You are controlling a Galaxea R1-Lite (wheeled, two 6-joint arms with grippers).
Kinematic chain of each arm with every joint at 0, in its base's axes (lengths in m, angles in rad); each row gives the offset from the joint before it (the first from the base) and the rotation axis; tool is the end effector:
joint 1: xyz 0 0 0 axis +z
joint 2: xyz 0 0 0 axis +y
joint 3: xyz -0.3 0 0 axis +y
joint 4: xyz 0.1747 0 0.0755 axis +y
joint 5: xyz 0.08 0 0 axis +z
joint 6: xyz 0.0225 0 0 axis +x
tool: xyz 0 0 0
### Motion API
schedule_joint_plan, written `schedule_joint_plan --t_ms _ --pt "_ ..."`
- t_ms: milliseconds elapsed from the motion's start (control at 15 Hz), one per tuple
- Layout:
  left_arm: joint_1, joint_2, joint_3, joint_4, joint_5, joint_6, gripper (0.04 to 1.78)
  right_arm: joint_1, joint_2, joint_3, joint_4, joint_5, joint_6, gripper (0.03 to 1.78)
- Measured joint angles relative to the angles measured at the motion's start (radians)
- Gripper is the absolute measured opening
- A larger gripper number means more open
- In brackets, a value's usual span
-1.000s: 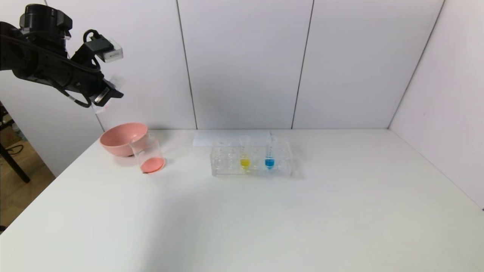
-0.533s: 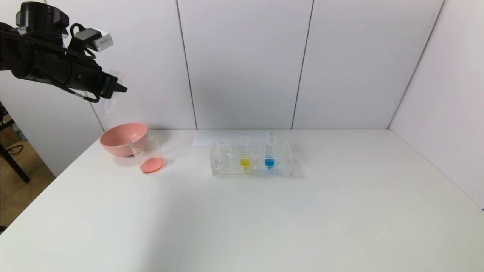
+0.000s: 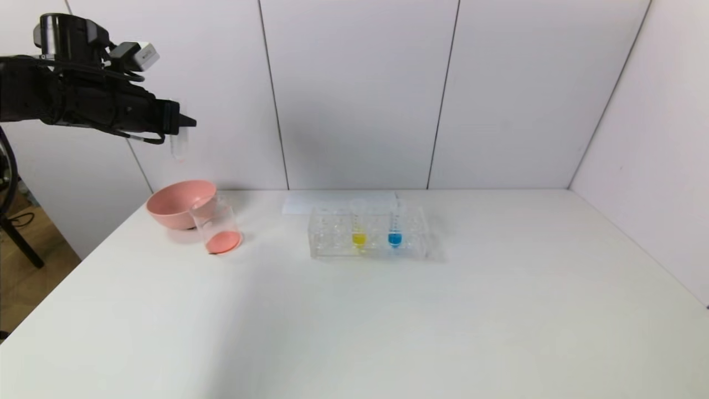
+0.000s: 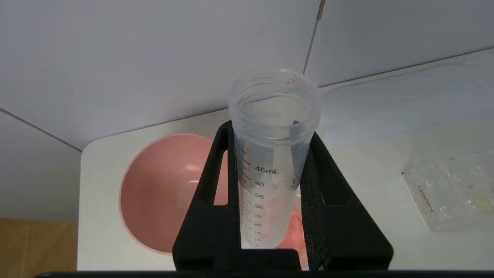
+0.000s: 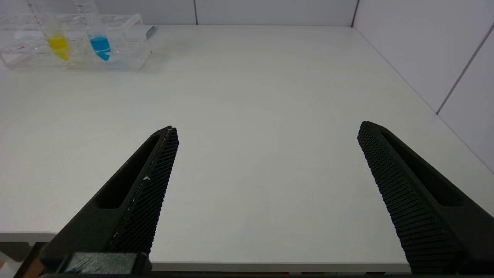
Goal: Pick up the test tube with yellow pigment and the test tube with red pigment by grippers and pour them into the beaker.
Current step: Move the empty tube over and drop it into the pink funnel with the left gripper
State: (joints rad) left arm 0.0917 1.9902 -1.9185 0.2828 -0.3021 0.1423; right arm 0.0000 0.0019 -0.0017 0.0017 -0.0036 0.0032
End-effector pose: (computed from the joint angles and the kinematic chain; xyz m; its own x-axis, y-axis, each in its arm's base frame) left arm 0.3959 0.0297 0.3016 0.9188 -0.2143 -0.3314 0.2375 0.9709 0.0308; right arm -0.0228 -0.0001 0.0758 1.0000 -0.0036 -0.0019 0.0036 1.0000 0.0032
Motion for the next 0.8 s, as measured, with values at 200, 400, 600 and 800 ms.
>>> schedule_joint_plan --t_ms 200,400,600,800 --pt "0.005 0.005 0.086 -0.137 0.000 -0.103 0.45 0.000 0.000 0.000 0.000 0.000 0.000 1.70" --pt "0.014 0.027 0.158 -0.295 -0.004 -0.137 0.45 0.000 0.000 0.000 0.000 0.000 0.000 1.70" --pt "0.017 0.060 0.176 -0.339 -0.004 -0.134 0.45 0.000 0.000 0.000 0.000 0.000 0.000 1.70" --pt "0.017 0.104 0.168 -0.362 0.003 -0.129 0.45 0.000 0.000 0.000 0.000 0.000 0.000 1.70"
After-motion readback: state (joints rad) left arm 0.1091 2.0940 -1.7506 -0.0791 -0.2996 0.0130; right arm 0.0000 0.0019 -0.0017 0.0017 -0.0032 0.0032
